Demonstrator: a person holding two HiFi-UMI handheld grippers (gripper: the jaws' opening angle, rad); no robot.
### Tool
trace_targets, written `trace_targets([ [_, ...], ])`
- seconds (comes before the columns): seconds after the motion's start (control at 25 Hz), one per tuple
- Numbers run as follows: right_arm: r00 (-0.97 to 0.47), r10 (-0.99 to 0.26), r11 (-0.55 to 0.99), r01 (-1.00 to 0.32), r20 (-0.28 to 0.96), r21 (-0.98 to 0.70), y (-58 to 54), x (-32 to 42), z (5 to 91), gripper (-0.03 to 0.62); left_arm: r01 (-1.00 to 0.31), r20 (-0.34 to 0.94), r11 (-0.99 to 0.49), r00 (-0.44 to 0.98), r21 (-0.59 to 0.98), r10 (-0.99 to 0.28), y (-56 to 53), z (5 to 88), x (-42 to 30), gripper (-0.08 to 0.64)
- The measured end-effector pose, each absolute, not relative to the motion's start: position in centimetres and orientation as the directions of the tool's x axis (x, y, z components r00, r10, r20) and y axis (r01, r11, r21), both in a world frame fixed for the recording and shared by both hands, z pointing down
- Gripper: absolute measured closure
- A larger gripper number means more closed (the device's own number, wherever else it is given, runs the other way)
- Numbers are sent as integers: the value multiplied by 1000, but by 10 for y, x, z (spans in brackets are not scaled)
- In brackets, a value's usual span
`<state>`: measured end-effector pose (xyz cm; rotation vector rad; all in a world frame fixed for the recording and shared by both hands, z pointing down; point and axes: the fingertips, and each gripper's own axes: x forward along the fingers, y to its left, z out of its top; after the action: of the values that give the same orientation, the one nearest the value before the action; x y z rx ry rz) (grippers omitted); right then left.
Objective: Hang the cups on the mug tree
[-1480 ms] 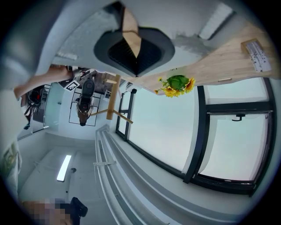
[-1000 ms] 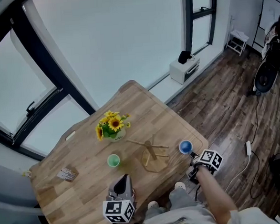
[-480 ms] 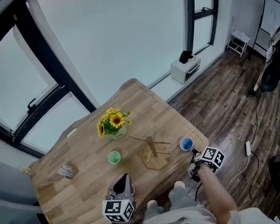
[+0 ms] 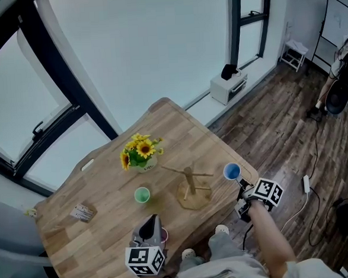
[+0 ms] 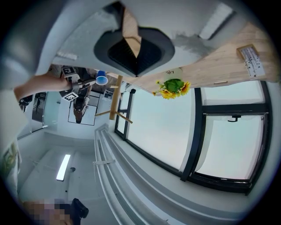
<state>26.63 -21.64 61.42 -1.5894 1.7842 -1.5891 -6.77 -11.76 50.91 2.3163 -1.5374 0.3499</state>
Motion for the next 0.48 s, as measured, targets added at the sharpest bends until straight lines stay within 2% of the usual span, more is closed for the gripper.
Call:
trace_targets([
  [0.48,-391,-879,19,-600,273,-800,-229,252,527,577,-909,356,-391,417,145,-836,-119,502,-73,558],
])
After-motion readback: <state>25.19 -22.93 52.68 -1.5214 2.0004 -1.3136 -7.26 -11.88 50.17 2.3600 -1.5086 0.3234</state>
